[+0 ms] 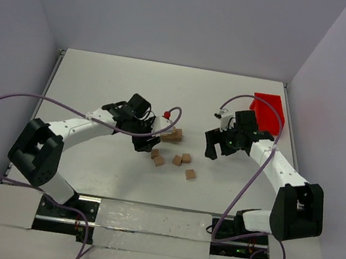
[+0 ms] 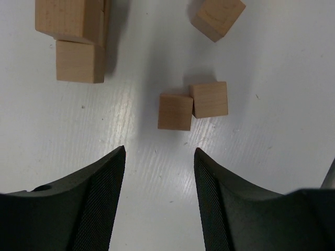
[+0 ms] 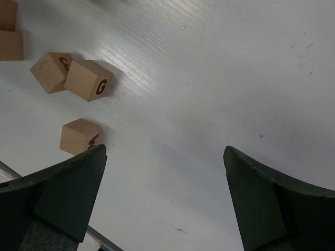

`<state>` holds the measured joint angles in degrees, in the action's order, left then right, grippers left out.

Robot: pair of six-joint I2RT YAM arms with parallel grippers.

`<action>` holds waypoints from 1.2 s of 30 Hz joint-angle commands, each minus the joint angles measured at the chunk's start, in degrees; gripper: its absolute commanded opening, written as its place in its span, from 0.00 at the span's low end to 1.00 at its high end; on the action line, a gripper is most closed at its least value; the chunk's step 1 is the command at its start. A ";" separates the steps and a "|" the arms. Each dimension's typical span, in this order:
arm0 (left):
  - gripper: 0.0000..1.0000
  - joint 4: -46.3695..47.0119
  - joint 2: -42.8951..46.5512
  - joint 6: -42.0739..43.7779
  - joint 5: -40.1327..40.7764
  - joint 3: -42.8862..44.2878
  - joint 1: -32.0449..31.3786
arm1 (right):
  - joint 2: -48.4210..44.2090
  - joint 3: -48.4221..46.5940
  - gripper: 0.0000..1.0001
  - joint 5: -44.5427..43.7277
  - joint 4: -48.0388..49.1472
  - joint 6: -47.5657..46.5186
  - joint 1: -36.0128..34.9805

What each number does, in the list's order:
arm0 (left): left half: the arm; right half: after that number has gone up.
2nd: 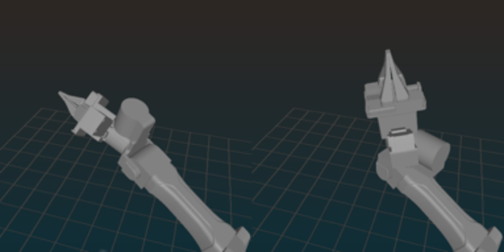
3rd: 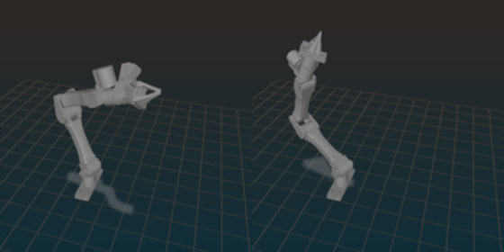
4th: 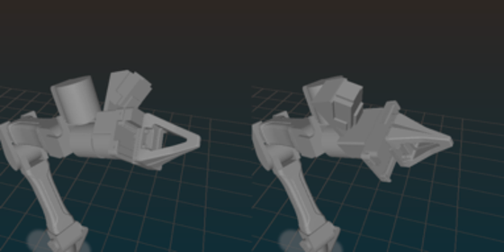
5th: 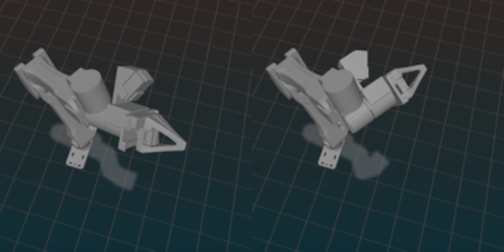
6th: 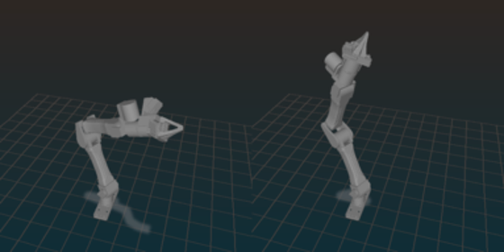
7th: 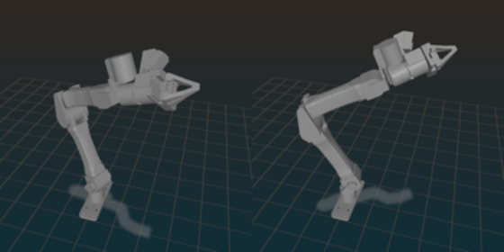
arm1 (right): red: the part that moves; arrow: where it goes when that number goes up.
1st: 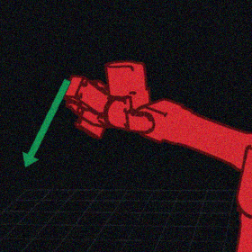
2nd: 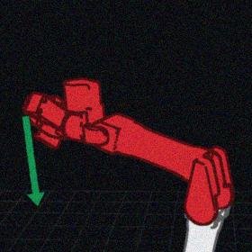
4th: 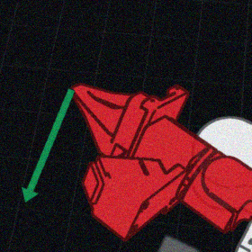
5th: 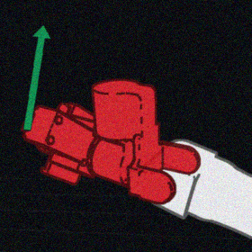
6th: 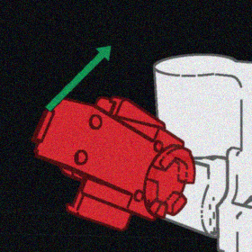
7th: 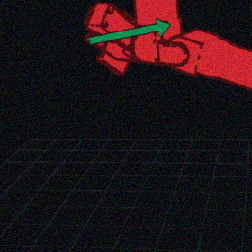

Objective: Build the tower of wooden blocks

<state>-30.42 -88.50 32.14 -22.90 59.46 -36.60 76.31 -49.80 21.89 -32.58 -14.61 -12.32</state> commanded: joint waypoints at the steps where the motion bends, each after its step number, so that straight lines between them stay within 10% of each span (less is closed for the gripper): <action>1: 0.62 6.18 -1.92 0.04 -0.87 -0.10 -1.03 | 0.42 -1.18 1.00 -0.44 1.11 0.29 0.54; 28: 0.61 8.66 -10.36 2.43 -1.86 0.49 -3.30 | 1.82 -1.26 1.00 -1.06 1.11 -0.01 0.52; 36: 0.42 8.18 -10.80 3.09 -2.12 1.36 -3.30 | 1.96 -1.26 1.00 -1.06 1.11 -0.07 0.63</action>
<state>-23.61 -99.36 33.83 -23.20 58.54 -39.46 78.04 -49.80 21.00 -32.59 -14.65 -12.32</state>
